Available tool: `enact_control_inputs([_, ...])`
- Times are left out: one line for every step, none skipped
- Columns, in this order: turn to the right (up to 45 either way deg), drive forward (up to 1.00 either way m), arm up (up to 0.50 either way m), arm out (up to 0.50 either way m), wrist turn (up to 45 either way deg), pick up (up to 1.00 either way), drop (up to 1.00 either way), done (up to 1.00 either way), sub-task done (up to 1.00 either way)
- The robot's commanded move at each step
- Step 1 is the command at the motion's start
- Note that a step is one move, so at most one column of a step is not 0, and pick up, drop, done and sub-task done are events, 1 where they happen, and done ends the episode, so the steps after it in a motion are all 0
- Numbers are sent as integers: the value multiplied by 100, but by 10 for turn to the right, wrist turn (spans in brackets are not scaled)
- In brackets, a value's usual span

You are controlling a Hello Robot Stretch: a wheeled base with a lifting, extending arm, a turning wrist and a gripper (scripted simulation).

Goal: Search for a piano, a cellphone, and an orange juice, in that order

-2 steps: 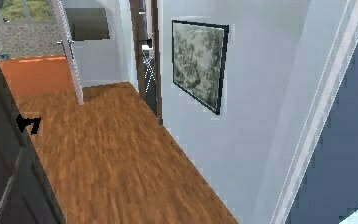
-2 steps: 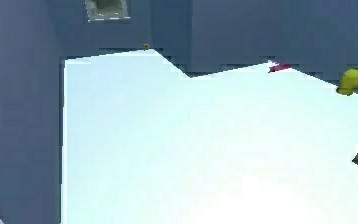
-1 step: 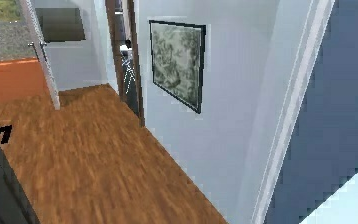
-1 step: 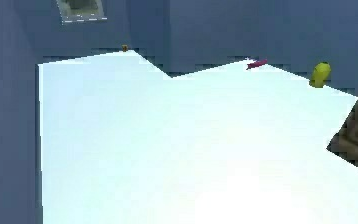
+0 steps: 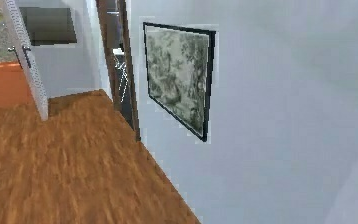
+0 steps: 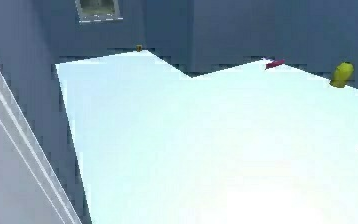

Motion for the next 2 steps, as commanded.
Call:
enact_control_inputs([-240, 0, 0, 0, 0, 0, 0, 0, 0])
enact_control_inputs([0, 100, 0, 0, 0, 0, 0, 0, 0])
